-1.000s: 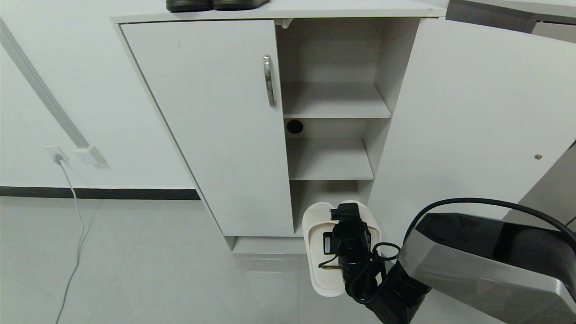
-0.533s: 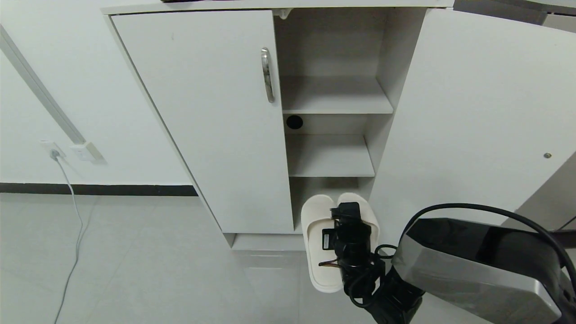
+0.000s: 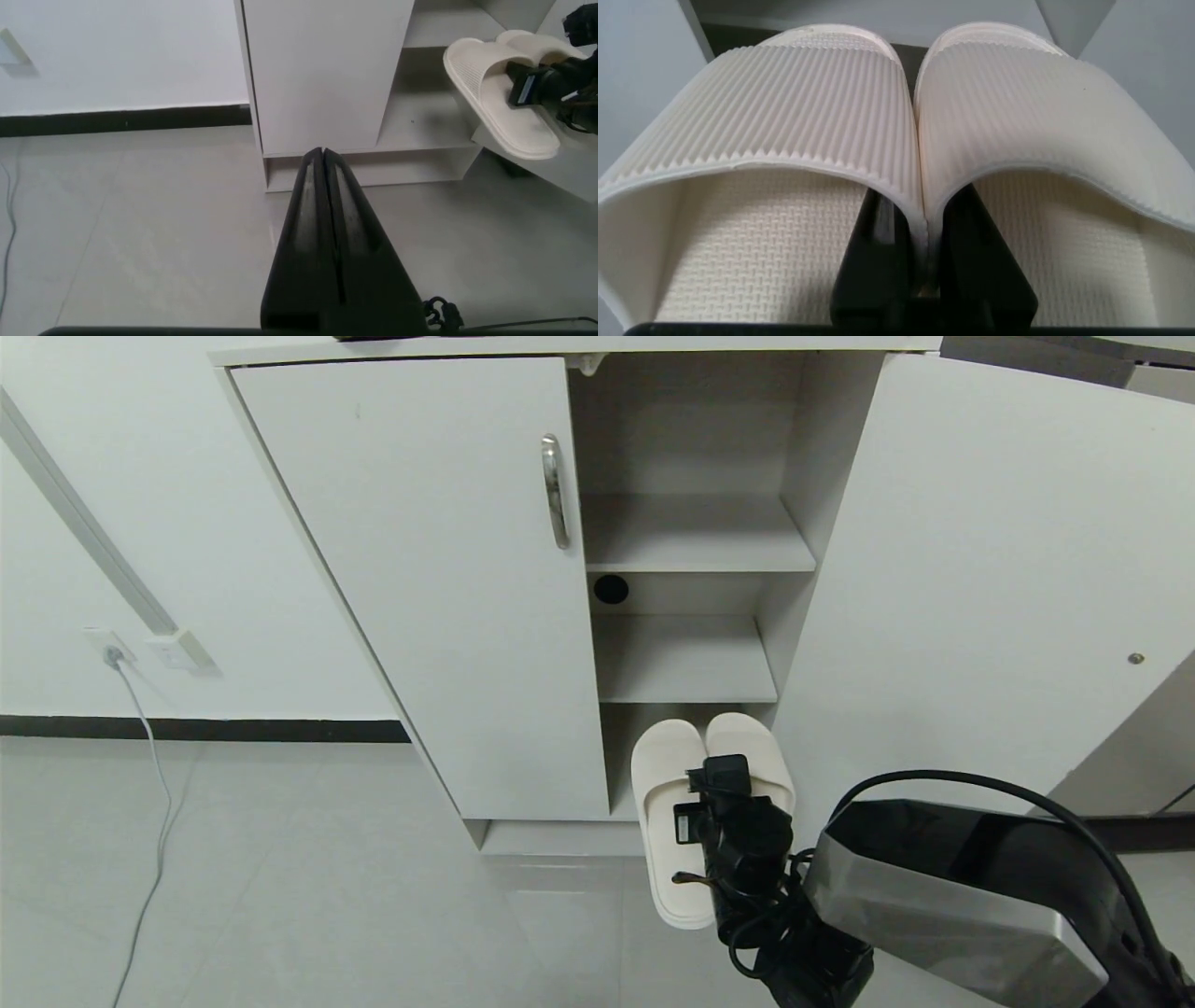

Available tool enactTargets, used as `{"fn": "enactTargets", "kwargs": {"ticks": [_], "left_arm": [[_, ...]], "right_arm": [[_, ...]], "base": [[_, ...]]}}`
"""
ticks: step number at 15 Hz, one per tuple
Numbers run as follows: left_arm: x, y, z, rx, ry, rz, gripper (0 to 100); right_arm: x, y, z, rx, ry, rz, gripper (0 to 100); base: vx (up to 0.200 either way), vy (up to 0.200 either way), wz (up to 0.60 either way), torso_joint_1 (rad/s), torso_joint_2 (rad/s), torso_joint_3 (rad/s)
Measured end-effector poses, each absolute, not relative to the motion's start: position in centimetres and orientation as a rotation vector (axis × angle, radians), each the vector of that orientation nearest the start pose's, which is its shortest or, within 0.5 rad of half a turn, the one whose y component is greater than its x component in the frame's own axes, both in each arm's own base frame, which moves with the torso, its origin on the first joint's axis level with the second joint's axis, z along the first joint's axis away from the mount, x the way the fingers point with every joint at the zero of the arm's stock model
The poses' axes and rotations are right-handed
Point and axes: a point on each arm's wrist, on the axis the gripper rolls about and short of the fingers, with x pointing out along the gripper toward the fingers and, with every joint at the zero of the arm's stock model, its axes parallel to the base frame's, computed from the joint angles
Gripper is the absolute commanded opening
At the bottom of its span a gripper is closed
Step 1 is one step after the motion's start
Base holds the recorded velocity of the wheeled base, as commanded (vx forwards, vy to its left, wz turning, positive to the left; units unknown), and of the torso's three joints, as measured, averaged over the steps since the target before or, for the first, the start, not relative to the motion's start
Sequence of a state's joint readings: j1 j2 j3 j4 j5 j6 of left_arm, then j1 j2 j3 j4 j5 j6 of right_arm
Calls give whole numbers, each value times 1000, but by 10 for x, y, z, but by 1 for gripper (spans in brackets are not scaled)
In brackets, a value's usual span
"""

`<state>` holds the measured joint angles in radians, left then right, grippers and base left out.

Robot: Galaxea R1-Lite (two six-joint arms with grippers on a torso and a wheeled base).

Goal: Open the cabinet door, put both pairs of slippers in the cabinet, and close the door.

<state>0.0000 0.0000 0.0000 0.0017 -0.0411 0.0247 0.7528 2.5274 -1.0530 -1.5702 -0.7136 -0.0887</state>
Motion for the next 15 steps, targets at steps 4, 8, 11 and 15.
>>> {"fn": "enactTargets", "kwargs": {"ticks": [4, 8, 11, 15], "left_arm": [[-23, -1, 75, 25, 1, -42, 0], [-23, -1, 75, 25, 1, -42, 0], [-23, -1, 75, 25, 2, -41, 0], [-23, -1, 75, 25, 1, -42, 0]], "right_arm": [[326, 287, 15, -26, -73, 38, 0], [327, 288, 15, -25, -76, 38, 0], [327, 288, 15, -25, -77, 40, 0], [328, 289, 17, -24, -84, 39, 0]], "base": [[50, 0, 0, 1, 1, -1], [200, 0, 0, 2, 5, 2], [200, 0, 0, -1, 2, 1], [200, 0, 0, 2, 0, 2]]}}
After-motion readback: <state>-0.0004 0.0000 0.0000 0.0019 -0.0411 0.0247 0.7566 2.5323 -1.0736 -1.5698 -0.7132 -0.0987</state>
